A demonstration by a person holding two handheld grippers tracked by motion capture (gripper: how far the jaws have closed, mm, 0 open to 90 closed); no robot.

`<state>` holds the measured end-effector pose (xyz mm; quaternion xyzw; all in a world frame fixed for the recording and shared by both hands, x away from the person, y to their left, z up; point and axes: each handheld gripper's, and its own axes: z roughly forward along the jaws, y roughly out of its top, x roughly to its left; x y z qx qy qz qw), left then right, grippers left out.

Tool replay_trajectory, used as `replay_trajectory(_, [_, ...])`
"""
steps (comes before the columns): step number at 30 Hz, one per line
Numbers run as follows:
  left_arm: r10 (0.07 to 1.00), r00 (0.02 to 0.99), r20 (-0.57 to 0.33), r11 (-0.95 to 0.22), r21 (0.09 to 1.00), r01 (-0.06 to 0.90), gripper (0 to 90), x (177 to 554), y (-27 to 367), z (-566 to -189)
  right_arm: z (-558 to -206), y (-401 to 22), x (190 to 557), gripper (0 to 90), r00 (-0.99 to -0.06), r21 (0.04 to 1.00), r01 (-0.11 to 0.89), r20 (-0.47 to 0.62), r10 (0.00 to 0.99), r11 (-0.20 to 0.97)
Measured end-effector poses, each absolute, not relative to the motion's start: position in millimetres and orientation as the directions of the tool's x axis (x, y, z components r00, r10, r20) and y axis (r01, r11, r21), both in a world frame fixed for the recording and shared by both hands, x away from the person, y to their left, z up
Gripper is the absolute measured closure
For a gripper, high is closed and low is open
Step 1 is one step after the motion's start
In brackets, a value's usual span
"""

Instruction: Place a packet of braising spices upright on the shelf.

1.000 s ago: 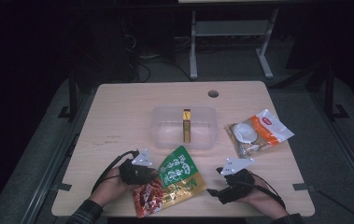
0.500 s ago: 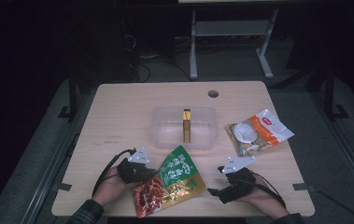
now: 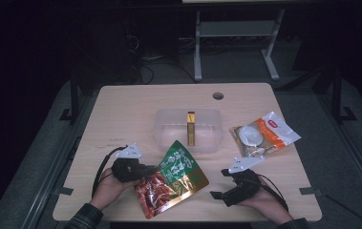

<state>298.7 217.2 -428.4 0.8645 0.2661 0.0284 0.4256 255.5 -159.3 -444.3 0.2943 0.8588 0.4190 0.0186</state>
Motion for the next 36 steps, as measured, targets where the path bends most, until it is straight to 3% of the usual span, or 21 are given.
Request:
replay_trajectory(10, [0.500, 0.846, -0.184, -0.418, 0.804, 0.422, 89.9, 298.0, 227.5, -413.1, -444.6, -137.2, 259.4, 10.3, -0.846, 0.752, 0.472, 0.239, 0.477, 0.460])
replay_trajectory(28, [0.541, 0.812, -0.221, -0.271, 0.867, 0.417, 89.8, 297.9, 242.4, -394.8, -439.7, -91.5, 281.2, 18.9, -0.872, 0.841, 0.403, 0.234, 0.430, 0.361])
replay_trajectory(36, [0.541, 0.809, -0.231, -0.241, 0.879, 0.412, 89.8, 297.0, 244.4, -394.9, -438.0, -79.0, 299.0, 46.3, -0.864, 0.872, 0.429, 0.319, 0.389, 0.238])
